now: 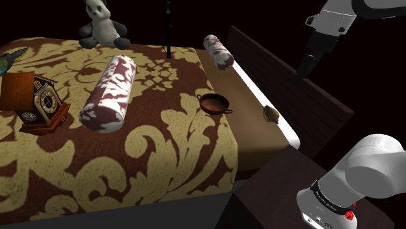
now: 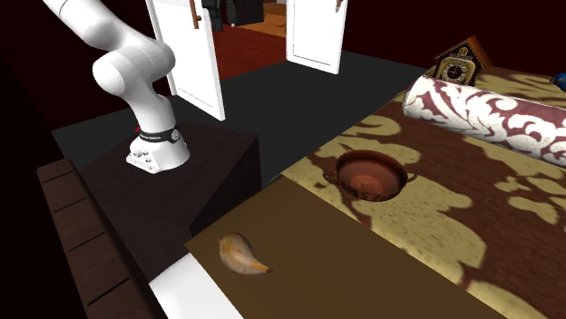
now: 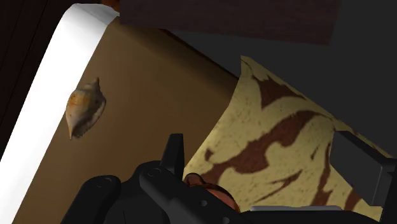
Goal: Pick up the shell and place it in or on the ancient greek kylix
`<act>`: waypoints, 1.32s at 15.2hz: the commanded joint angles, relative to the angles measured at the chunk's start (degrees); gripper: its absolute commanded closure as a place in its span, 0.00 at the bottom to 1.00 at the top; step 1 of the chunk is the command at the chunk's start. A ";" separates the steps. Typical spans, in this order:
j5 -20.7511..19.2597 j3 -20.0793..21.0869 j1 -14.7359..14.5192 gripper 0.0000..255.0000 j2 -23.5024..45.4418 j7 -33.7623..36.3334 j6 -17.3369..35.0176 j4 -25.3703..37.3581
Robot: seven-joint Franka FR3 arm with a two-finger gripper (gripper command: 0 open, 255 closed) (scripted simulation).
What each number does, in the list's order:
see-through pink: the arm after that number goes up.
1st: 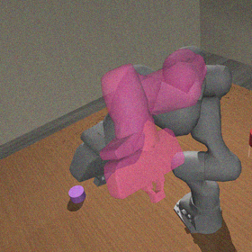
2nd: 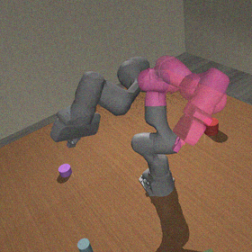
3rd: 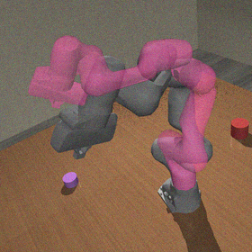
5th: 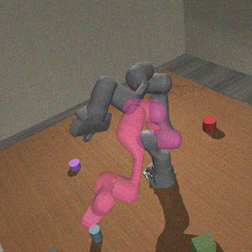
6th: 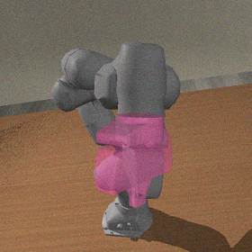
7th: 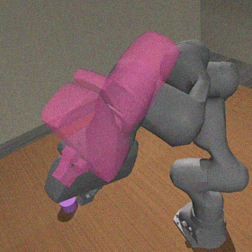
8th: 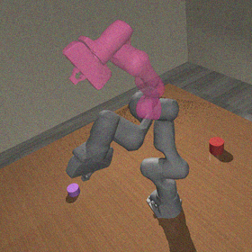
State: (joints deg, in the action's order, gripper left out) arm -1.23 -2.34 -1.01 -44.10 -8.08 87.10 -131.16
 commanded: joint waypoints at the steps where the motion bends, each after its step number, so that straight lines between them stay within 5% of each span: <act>1: 0.00 0.00 0.00 0.00 0.00 0.00 0.00 0.00; 20: -7.00 -12.39 7.19 0.00 21.75 -5.31 33.05 -10.16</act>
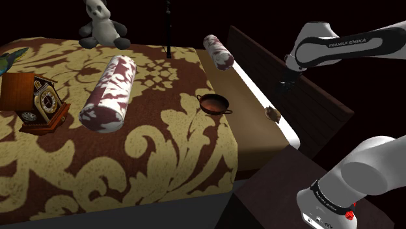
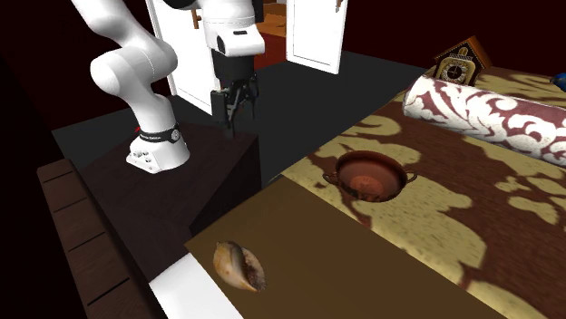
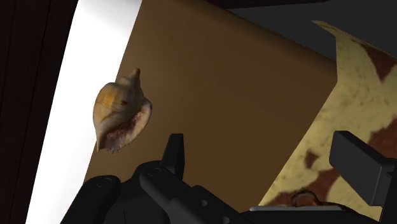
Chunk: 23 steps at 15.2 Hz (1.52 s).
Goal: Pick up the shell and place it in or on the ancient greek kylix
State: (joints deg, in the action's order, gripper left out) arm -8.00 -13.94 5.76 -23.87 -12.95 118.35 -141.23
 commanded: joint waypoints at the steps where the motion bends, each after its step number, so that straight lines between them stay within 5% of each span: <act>1: -0.26 -1.48 0.69 0.00 3.30 -0.78 3.50 0.07; 9: 2.42 -6.59 2.50 0.00 19.11 -4.96 15.83 3.91; 17: 10.97 -8.47 6.07 0.00 36.52 -11.95 24.59 12.03; 23: 13.12 -7.49 7.03 0.00 40.08 -13.46 27.99 11.98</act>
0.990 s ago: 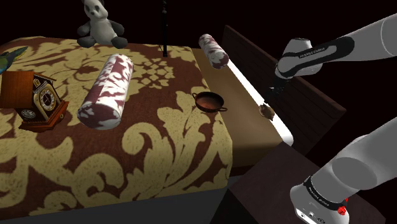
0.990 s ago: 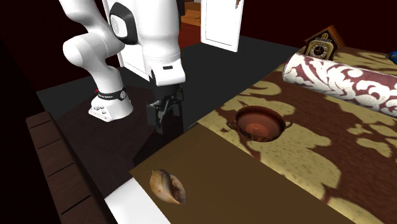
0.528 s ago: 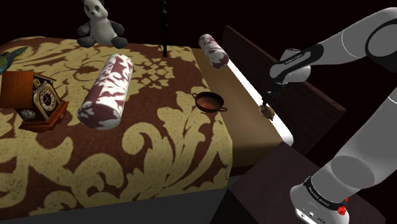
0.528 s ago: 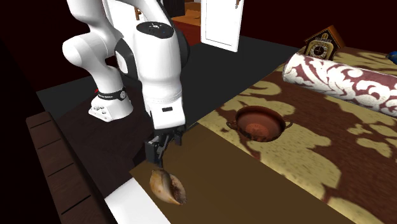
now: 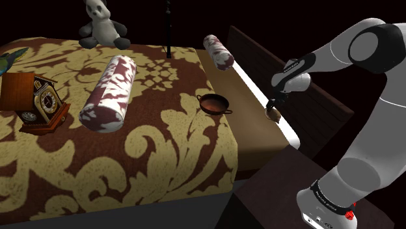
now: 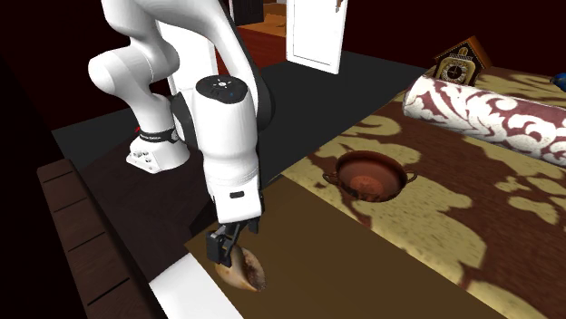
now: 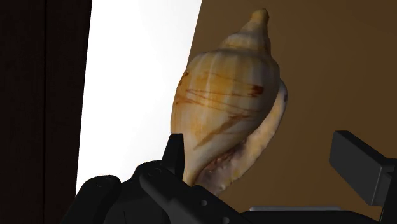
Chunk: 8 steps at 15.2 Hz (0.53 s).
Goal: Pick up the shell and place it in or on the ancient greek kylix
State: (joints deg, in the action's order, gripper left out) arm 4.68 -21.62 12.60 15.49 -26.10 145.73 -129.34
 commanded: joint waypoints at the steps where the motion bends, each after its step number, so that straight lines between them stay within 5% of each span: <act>1: 0.87 0.40 0.38 0.00 1.42 -0.62 1.26 0.10; 8: 1.55 0.76 0.69 0.00 2.53 -1.09 2.27 0.14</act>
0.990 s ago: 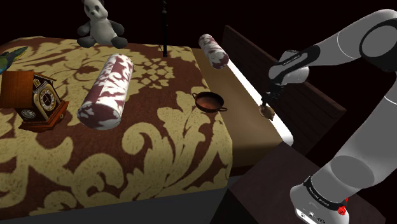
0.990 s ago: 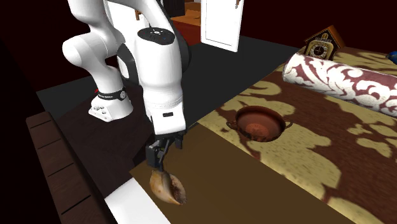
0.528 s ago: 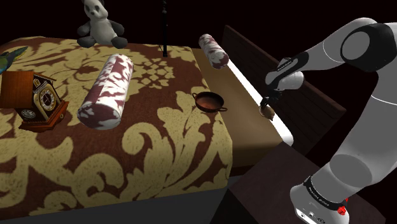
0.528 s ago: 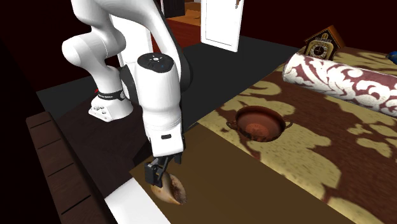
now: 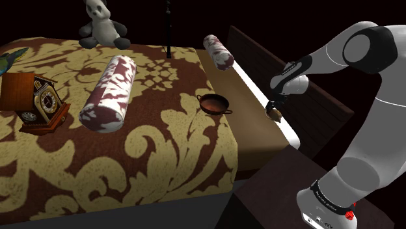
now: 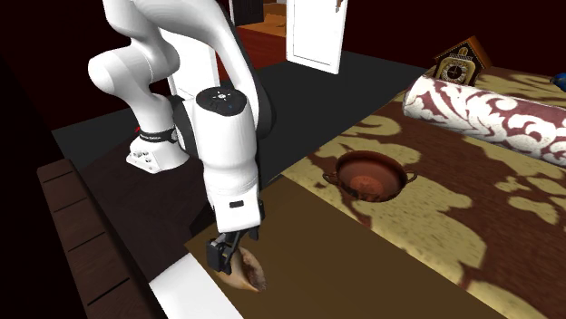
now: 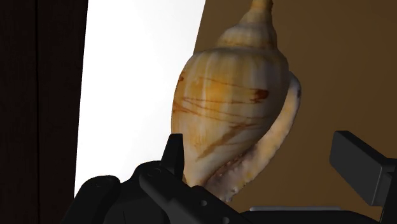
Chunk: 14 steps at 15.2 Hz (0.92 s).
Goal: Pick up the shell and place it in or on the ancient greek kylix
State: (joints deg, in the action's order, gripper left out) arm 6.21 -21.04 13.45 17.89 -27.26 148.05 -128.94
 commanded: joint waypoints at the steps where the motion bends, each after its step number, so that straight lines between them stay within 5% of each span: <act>1: 0.03 0.18 -0.17 0.00 0.13 0.07 -0.05 -0.27; 2: 0.03 0.17 -0.17 0.00 0.13 0.06 -0.05 -0.27; 3: -0.04 0.16 -0.26 1.00 0.05 0.19 -0.14 -0.26; 14: -0.79 -0.29 -0.52 1.00 -1.22 0.58 -1.36 -0.23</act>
State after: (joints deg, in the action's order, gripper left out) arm 6.10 -21.31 13.77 17.07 -27.69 153.12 -128.44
